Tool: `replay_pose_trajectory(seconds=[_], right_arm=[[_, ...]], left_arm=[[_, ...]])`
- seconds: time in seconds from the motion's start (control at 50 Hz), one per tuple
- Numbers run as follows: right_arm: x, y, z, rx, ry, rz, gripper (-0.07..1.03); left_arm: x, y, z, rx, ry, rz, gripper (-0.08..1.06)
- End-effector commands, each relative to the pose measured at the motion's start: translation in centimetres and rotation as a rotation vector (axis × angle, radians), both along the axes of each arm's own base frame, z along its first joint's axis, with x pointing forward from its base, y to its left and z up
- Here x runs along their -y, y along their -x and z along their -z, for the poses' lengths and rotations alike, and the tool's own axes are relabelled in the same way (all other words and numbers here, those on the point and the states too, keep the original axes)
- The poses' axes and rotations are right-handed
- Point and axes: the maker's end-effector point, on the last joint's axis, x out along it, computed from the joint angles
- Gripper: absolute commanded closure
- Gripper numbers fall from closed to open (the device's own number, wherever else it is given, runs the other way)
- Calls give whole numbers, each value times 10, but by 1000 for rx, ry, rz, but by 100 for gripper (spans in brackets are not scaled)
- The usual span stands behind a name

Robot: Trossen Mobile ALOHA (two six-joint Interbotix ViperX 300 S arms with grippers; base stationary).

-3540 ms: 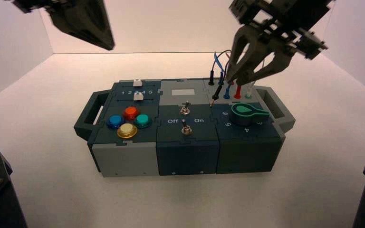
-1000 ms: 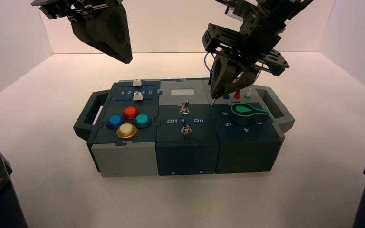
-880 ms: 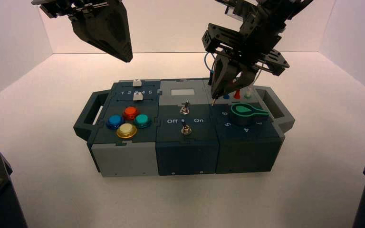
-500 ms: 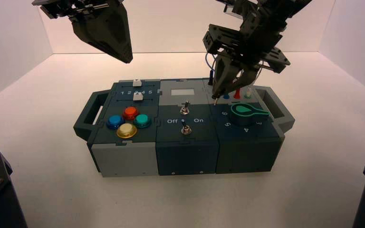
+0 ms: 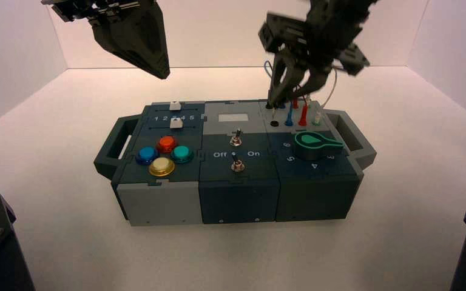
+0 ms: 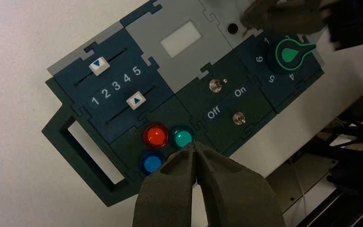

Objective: Insert the black wire.

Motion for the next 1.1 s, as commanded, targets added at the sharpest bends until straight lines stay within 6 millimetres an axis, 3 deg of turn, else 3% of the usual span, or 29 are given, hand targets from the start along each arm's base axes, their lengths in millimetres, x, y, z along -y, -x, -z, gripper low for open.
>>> replay_pose_trajectory(seconds=[0.02, 0.4, 0.74, 1.1], right_arm=[[-8, -12, -21, 66, -33, -8, 99], [-7, -14, -4, 38, 31, -50, 99], [-6, -20, -5, 61, 95, -120, 99], [-3, -18, 5, 40, 131, -140, 99]], left_arm=[[6, -5, -11, 27, 21, 7, 101], [7, -6, -11, 27, 21, 7, 101], [8, -8, -8, 19, 9, 7, 101], [11, -11, -12, 25, 12, 9, 101]])
